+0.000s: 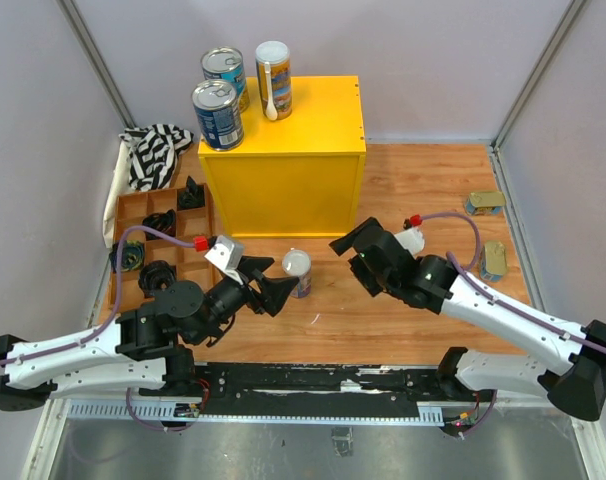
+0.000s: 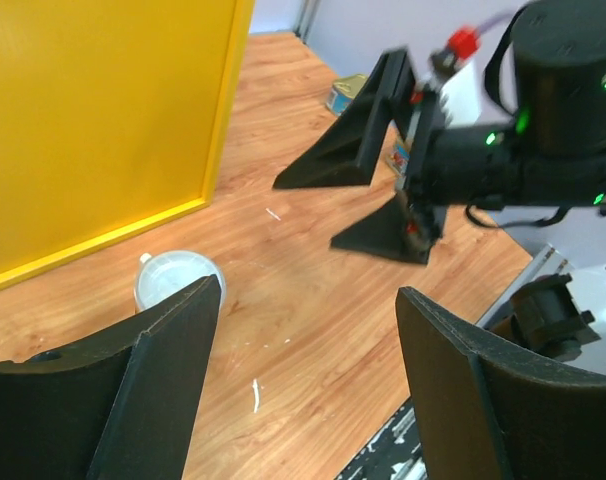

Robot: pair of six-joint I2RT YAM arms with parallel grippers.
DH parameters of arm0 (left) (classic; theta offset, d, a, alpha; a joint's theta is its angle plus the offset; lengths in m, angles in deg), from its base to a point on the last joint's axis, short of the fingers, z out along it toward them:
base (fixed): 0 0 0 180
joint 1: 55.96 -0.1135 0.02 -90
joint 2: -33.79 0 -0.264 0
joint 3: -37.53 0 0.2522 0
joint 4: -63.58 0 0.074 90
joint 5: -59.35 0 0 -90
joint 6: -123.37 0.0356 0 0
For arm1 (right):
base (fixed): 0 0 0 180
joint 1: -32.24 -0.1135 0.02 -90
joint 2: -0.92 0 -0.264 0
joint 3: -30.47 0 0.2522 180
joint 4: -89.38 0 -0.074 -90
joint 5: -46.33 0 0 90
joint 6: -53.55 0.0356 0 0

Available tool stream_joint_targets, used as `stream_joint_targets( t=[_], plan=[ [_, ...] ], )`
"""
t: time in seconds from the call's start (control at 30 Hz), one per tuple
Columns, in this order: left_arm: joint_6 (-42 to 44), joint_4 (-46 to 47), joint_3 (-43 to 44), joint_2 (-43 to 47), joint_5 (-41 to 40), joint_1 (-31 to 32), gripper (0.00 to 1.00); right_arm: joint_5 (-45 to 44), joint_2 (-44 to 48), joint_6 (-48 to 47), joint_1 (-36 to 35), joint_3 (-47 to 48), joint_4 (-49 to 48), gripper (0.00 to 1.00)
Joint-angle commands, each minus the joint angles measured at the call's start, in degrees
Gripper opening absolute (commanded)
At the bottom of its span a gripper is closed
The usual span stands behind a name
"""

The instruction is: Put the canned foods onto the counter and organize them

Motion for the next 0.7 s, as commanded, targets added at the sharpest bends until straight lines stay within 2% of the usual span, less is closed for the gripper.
stream_joint_targets(
  t=[0.0, 0.1, 0.2, 0.4, 0.67],
  plan=[
    [-1.21, 4.54, -2.29, -0.23, -3.81, 0.37, 0.76, -14.90, -2.13, -21.17, 0.92, 8.24, 13.35, 0.98],
    [-1.80, 5.66, -4.16, -0.20, -4.52, 0.37, 0.77, -21.04, -2.82, -29.67, 1.29, 9.94, 14.77, 0.98],
    [-1.84, 7.91, -6.86, 0.23, -5.44, 0.38, 0.78, -23.33, -1.67, -30.73, 2.77, 8.76, 14.60, 0.98],
    [0.14, 14.87, -12.60, -0.26, -6.81, 0.37, 0.81, -17.28, 4.94, -48.05, 8.31, 0.63, -0.90, 0.98],
    [2.18, 25.90, -18.78, -5.90, -9.12, 0.38, 0.84, -19.30, 8.24, -52.89, 8.74, -0.33, -1.21, 0.98]
  ],
)
